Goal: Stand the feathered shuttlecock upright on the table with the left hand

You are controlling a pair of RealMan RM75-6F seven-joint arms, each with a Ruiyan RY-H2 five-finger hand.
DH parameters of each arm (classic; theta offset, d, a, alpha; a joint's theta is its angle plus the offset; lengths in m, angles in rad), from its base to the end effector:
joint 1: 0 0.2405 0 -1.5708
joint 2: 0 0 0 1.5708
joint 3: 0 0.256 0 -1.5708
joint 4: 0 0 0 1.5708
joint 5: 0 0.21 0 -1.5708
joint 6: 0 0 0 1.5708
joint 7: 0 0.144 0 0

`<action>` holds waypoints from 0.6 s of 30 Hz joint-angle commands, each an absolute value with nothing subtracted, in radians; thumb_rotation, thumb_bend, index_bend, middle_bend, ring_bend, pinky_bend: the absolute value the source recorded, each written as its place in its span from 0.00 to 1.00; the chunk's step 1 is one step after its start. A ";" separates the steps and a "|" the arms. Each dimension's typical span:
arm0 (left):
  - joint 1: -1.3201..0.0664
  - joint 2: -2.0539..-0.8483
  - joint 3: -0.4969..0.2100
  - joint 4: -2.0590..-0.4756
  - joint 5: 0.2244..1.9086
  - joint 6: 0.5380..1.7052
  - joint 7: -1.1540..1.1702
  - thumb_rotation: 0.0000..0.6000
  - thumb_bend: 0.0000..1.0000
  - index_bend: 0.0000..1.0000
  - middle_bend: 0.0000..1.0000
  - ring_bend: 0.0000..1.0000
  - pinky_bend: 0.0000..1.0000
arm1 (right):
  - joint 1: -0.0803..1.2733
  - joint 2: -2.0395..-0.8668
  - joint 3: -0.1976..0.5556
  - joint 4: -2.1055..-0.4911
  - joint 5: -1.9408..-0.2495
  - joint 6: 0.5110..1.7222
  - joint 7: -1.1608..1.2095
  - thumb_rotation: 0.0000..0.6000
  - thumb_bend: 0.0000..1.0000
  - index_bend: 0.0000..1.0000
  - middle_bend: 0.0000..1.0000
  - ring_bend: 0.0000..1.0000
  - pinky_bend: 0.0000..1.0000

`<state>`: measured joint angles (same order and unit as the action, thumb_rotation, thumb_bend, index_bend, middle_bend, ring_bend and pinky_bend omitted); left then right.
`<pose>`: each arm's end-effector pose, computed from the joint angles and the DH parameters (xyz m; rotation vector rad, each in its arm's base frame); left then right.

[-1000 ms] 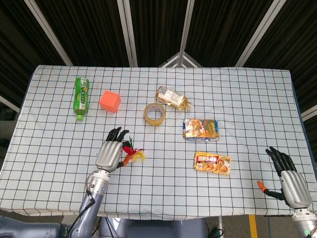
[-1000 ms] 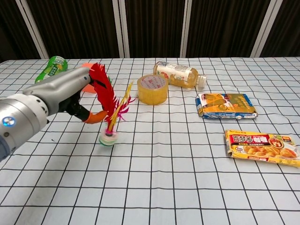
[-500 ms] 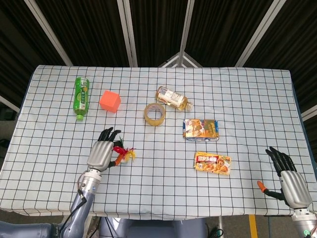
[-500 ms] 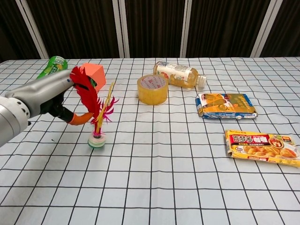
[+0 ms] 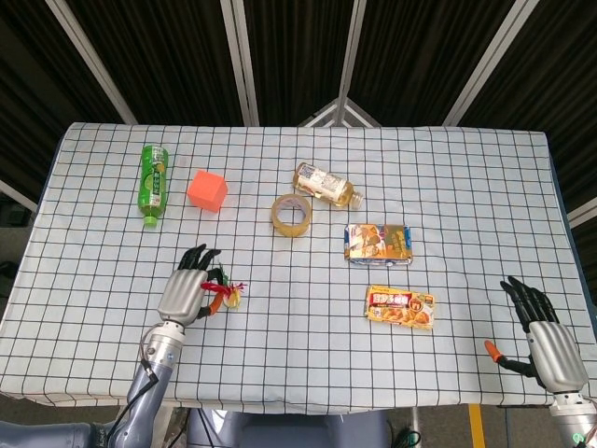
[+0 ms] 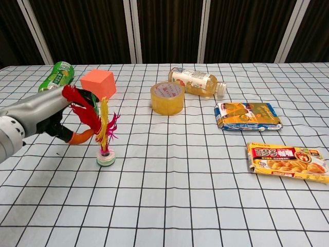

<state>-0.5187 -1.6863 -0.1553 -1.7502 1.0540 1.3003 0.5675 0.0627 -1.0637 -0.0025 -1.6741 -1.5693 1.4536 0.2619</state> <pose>-0.1385 0.2620 -0.0251 -1.5887 -1.1457 -0.9928 -0.3037 -0.1618 0.1560 1.3692 -1.1679 1.0636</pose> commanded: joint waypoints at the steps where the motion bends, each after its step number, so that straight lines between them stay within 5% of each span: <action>1: -0.503 -1.655 -0.140 -1.775 1.072 1.307 0.549 1.00 0.39 0.40 0.06 0.00 0.00 | 0.062 -1.064 -0.002 -1.674 -1.569 1.454 0.262 1.00 0.34 0.00 0.00 0.00 0.00; 7: -0.454 -1.556 -0.093 -1.837 1.134 1.318 0.459 1.00 0.09 0.04 0.00 0.00 0.00 | 0.062 -1.064 -0.003 -1.674 -1.570 1.454 0.261 1.00 0.34 0.00 0.00 0.00 0.00; 18: -0.297 -1.301 0.019 -1.877 1.437 1.530 0.276 1.00 0.03 0.00 0.00 0.00 0.00 | 0.059 -1.060 -0.003 -1.673 -1.561 1.452 0.249 1.00 0.34 0.00 0.00 0.00 0.00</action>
